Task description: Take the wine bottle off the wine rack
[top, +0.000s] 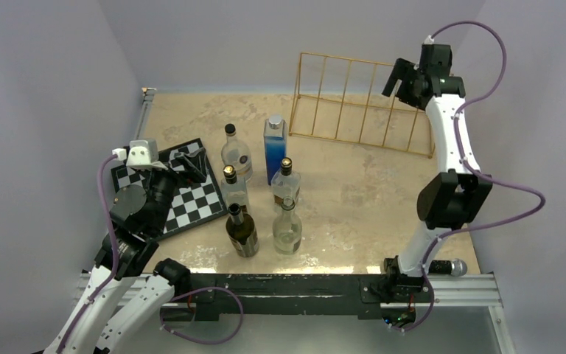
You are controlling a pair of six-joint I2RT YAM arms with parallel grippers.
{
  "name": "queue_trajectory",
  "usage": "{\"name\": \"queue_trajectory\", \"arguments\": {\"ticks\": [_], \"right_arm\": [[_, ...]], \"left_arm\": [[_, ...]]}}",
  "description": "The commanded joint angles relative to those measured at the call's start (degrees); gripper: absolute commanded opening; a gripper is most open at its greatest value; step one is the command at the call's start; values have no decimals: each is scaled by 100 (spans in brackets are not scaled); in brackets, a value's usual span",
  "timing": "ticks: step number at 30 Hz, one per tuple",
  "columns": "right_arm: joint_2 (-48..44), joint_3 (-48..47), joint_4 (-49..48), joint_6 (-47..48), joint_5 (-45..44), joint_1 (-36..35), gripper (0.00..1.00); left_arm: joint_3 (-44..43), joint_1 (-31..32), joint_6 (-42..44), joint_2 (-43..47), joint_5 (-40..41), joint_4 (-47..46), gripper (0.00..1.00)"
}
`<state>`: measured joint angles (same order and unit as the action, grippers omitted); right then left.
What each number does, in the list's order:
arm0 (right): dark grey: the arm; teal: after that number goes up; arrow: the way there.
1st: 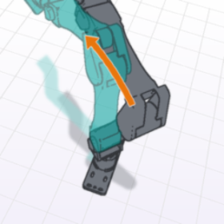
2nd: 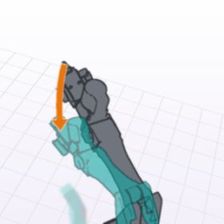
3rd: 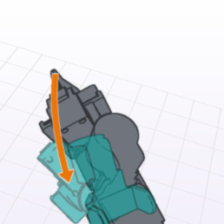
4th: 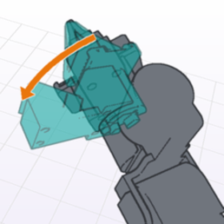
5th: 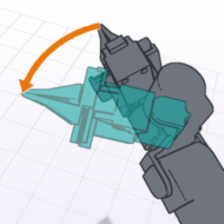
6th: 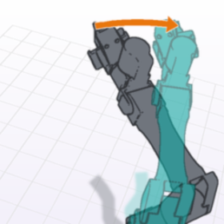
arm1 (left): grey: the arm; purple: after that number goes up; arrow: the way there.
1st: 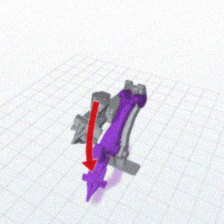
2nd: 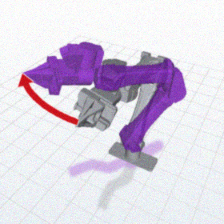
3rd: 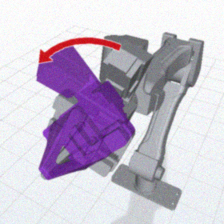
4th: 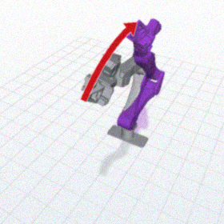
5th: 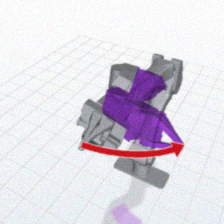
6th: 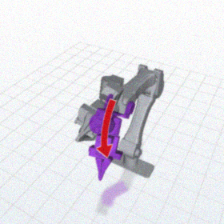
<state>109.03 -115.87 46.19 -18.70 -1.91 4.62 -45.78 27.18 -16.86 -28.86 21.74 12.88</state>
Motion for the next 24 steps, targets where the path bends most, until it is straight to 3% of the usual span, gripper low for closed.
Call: {"name": "queue_trajectory", "arguments": {"ticks": [1, 5, 11, 17, 24], "right_arm": [[-1270, 1194, -491, 597, 293, -553, 98], [-2486, 2157, -618, 768, 584, -1144, 99], [-4107, 3686, -1087, 259, 670, -2077, 99], [-5468, 4613, -1123, -188, 1395, -2251, 99], [-6820, 5283, -1210, 187, 1145, -2253, 99]], "left_arm": [[-52, 31, 145, 15, -142, -273, 99], [-93, 27, 166, 3, -288, -269, 99], [-92, 32, 166, 84, -505, -294, 99], [-75, 33, 183, 185, -781, -373, 99], [-54, 28, 175, 257, -1224, -487, 99]]}}
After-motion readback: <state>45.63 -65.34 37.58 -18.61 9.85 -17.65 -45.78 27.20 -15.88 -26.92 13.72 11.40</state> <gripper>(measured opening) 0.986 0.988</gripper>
